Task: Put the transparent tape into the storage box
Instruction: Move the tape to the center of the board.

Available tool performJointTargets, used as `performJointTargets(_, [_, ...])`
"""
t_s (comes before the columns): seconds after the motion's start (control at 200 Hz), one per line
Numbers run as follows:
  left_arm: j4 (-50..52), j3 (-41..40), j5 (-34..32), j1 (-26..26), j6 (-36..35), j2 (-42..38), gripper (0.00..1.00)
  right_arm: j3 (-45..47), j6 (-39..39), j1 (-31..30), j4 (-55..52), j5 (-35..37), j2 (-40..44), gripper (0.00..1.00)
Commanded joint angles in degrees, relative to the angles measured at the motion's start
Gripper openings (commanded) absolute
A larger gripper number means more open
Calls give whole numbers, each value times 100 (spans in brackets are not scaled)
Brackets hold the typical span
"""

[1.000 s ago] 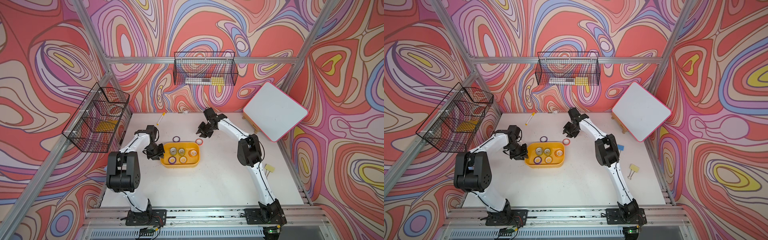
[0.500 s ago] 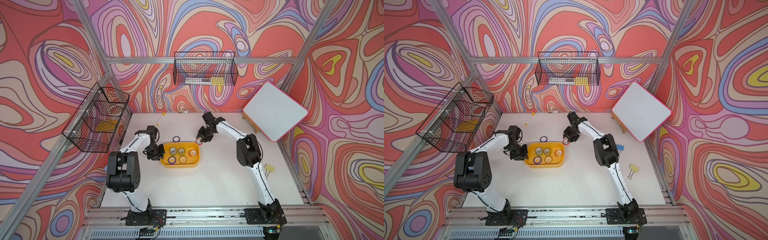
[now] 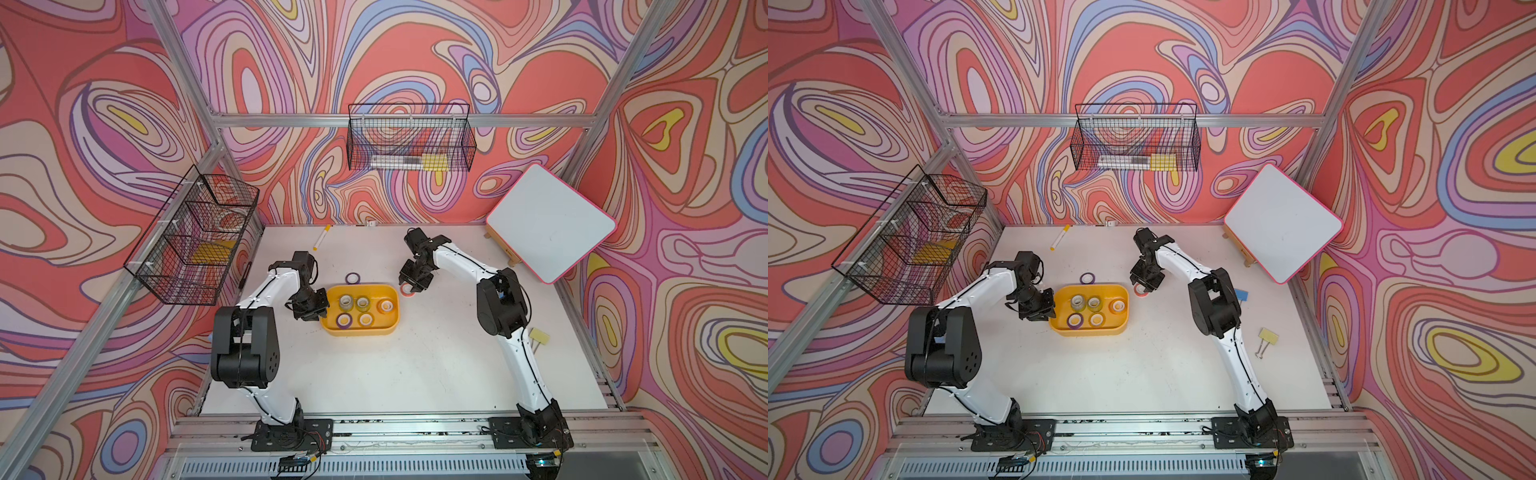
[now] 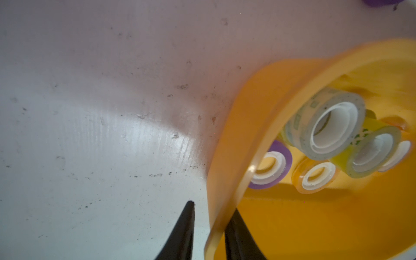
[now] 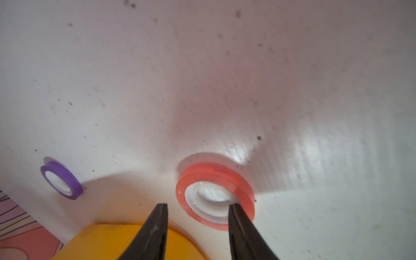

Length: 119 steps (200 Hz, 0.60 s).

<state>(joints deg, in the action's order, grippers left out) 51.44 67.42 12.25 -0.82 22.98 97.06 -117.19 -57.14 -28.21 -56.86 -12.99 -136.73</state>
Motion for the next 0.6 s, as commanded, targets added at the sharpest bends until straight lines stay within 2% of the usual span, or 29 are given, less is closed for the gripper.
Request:
performJointTargets(0.0, [77, -79, -92, -15, 52, -151, 28, 360, 223, 17, -395, 357, 328, 47])
performJointTargets(0.235, [42, -97, -72, -15, 74, -156, 29, 431, 549, 42, -506, 368, 751, 49])
performJointTargets(0.376, [15, -127, -56, -15, 83, -169, 29, -226, 890, 41, -1222, 454, 632, 61])
performJointTargets(0.471, [-2, -148, -47, -15, 82, -163, 29, -519, 1059, 36, -1722, 533, 426, 63])
performJointTargets(0.591, [-46, -197, -35, -10, 92, -178, 29, -510, 1108, 43, -1816, 514, 275, 68])
